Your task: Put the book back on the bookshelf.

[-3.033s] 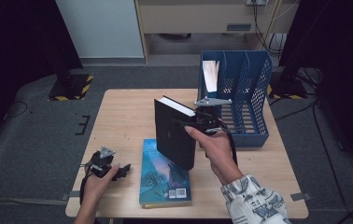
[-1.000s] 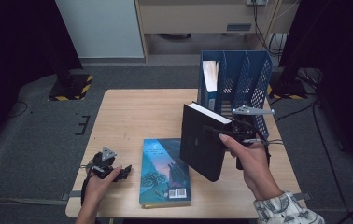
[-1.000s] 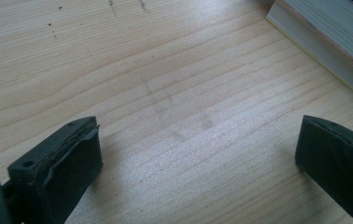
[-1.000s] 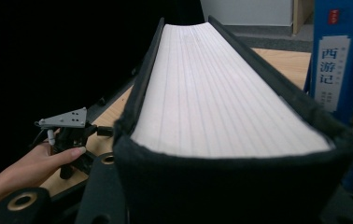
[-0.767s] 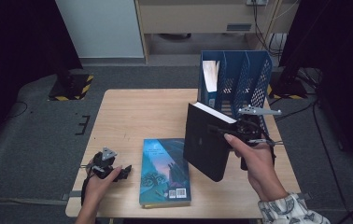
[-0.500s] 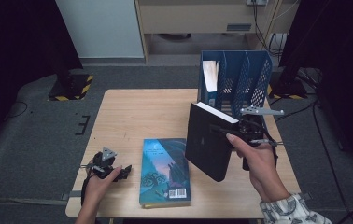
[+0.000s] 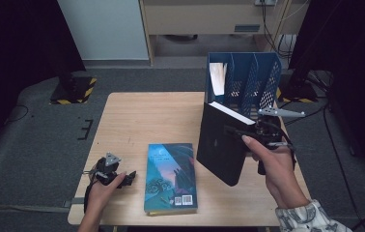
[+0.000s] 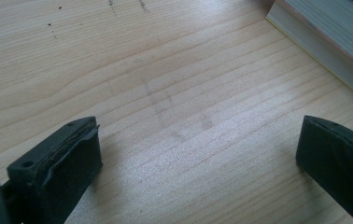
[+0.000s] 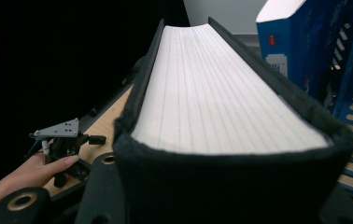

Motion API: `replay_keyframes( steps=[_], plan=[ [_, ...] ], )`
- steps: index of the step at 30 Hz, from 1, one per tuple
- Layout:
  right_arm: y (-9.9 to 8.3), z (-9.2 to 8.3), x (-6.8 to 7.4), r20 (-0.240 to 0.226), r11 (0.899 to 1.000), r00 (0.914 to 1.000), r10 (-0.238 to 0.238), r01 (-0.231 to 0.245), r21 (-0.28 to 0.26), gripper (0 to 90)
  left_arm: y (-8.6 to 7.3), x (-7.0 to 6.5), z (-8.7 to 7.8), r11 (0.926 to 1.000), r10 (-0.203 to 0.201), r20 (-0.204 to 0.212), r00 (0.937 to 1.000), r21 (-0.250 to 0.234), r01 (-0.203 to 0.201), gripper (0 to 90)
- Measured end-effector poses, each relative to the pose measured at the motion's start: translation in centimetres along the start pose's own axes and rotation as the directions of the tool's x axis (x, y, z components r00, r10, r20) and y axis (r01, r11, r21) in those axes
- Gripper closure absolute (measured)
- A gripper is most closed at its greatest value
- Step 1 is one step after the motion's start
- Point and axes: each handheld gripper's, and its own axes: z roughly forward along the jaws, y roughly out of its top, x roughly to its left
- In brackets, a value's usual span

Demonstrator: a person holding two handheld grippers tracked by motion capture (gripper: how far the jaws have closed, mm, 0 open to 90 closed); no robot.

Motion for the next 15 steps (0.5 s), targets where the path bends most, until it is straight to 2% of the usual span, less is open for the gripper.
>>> replay_keyframes(
  steps=[15],
  plan=[
    [1.0, -2.5, -1.5, 0.041, 0.999, 0.9987, 0.03, -0.028, -0.031, 53.4, 0.0, 0.0, 0.0, 1.0, 0.0, 0.0, 1.0, 0.0, 0.0, 0.0]
  ],
)
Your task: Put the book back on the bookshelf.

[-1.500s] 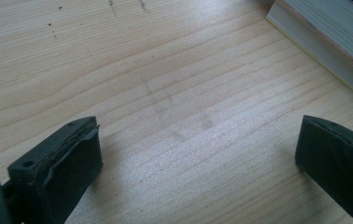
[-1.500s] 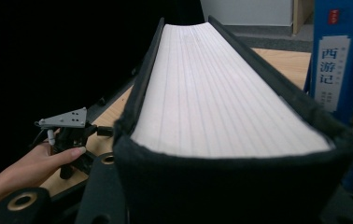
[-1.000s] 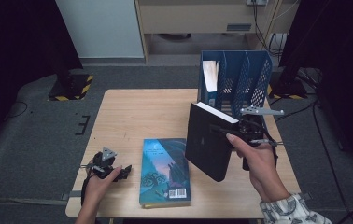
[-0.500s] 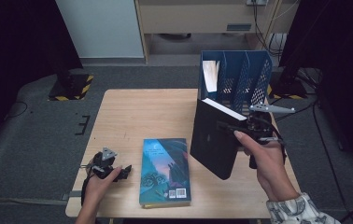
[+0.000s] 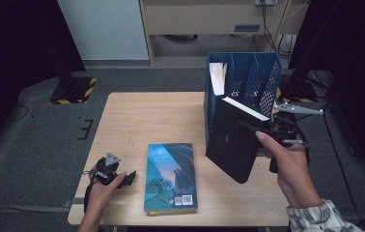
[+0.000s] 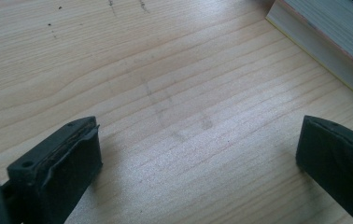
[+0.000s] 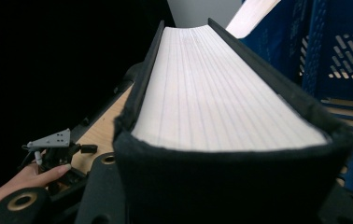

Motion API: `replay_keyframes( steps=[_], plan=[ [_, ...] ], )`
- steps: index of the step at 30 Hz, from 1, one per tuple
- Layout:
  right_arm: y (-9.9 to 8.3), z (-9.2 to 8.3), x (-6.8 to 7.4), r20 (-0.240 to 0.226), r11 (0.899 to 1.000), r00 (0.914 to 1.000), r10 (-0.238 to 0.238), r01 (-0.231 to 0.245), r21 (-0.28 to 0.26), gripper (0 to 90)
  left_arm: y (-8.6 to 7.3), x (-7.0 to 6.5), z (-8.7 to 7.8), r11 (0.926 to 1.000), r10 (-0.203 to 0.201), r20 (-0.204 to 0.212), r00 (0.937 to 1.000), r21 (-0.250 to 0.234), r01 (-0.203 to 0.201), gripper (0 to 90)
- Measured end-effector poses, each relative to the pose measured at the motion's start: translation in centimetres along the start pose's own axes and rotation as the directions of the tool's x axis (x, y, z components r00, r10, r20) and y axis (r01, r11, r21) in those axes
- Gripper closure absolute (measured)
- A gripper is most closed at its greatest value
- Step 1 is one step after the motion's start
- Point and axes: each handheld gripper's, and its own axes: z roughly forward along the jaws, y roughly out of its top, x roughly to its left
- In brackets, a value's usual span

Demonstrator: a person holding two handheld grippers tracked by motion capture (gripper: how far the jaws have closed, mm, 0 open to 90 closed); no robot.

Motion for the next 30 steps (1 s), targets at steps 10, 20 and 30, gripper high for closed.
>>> replay_keyframes(
  steps=[10, 20, 30],
  plan=[
    [0.9, -1.2, -0.8, 0.027, 1.0, 0.9996, 0.01, -0.01, -0.016, 53.3, 0.0, 0.0, 0.0, 1.0, 0.0, 0.0, 1.0, 0.0, 0.0, 0.0],
    [1.7, -1.6, -1.2, 0.041, 0.999, 0.999, 0.018, -0.017, -0.034, 53.3, 0.0, 0.0, 0.0, 1.0, 0.0, 0.001, 1.0, 0.0, 0.0, 0.0],
    [2.2, -2.0, -2.0, 0.069, 0.999, 0.9971, 0.034, -0.031, -0.045, 53.3, 0.0, 0.0, 0.0, 1.0, 0.001, 0.002, 1.0, 0.0, -0.001, 0.0]
  ],
)
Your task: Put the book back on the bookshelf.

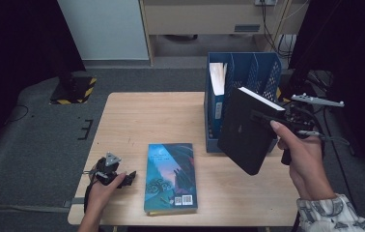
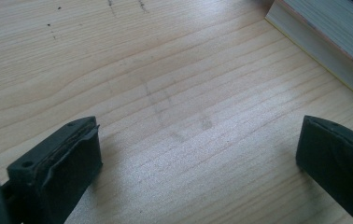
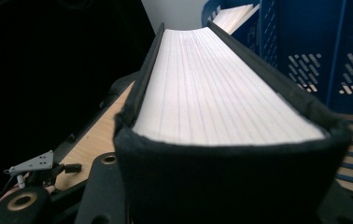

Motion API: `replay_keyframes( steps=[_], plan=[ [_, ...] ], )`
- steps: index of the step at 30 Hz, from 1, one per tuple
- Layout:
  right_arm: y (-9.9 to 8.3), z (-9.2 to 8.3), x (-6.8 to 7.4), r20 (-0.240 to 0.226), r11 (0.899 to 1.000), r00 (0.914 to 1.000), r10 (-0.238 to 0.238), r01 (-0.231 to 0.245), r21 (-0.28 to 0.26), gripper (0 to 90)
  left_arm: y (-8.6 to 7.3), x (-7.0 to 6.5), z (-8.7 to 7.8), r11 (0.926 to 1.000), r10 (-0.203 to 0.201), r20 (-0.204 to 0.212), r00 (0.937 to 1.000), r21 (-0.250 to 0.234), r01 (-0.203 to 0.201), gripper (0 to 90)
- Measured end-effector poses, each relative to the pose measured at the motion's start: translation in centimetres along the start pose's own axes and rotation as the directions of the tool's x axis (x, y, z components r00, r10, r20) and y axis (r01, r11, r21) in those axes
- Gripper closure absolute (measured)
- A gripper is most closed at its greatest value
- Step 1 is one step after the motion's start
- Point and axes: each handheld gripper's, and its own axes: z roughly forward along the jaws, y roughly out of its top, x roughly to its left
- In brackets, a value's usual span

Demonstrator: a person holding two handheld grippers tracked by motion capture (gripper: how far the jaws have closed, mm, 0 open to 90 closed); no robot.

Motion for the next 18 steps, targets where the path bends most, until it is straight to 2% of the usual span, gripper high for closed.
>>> replay_keyframes(
  steps=[18],
  plan=[
    [1.9, -0.7, -2.3, 0.09, 0.999, 0.9953, 0.035, -0.032, -0.034, 53.2, 0.1, -0.2, 0.1, 1.0, 0.001, 0.001, 1.0, 0.001, -0.001, 0.0]
  ],
)
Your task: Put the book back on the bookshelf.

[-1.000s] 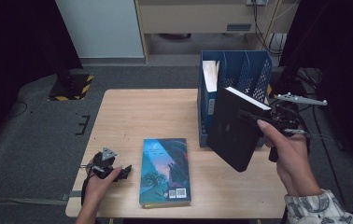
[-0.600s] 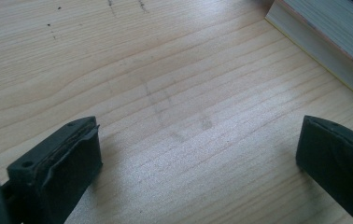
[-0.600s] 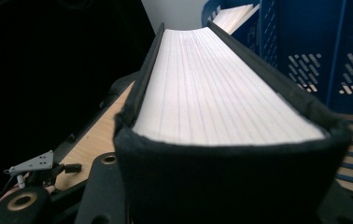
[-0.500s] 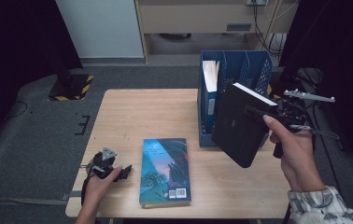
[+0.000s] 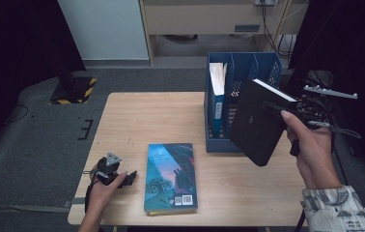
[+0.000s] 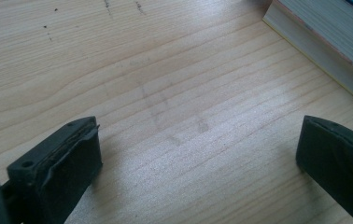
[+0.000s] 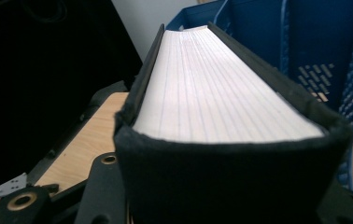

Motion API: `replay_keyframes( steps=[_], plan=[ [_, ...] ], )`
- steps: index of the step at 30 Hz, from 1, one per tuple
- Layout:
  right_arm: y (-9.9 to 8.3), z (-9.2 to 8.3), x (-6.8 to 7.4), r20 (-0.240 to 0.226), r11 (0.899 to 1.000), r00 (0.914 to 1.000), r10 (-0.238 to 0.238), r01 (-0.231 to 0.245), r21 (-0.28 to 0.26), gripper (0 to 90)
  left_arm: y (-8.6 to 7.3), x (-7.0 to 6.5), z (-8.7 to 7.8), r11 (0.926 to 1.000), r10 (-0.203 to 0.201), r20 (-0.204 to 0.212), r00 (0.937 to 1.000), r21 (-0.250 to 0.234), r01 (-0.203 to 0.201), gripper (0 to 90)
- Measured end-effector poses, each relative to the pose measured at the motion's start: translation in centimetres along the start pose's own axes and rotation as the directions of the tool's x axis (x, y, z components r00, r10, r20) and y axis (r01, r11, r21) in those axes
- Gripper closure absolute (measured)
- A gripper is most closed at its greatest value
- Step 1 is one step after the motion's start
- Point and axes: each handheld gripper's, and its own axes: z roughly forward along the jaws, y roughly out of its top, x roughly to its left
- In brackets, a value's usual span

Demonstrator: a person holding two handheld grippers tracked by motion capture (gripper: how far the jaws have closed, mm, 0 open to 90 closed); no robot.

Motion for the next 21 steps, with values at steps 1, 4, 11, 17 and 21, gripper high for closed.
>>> replay_keyframes(
  steps=[1, 4, 11, 17, 21],
  plan=[
    [0.1, 0.0, -0.1, 0.006, 1.0, 1.0, -0.002, 0.002, -0.002, 53.3, 0.0, 0.0, 0.0, 1.0, 0.001, 0.001, 1.0, -0.001, -0.001, 0.0],
    [0.5, 0.0, -0.5, 0.028, 1.0, 0.9996, 0.002, -0.001, -0.01, 53.3, 0.1, 0.0, 0.1, 1.0, 0.004, 0.004, 1.0, 0.0, -0.004, 0.0],
    [1.5, 0.1, -1.0, 0.067, 1.0, 0.9978, 0.001, 0.001, -0.03, 53.3, 0.1, -0.1, 0.1, 1.0, 0.003, 0.006, 1.0, -0.003, -0.003, 0.0],
    [2.2, 0.3, -1.7, 0.112, 0.999, 0.9937, 0.002, 0.002, -0.032, 53.3, 0.1, -0.1, 0.1, 1.0, 0.007, 0.008, 0.9999, -0.002, -0.007, 0.0],
    [2.6, 0.6, -2.4, 0.14, 0.999, 0.99, 0.011, -0.006, -0.036, 53.3, 0.1, -0.1, 0.1, 1.0, 0.007, 0.009, 0.9999, -0.001, -0.007, 0.0]
  ],
)
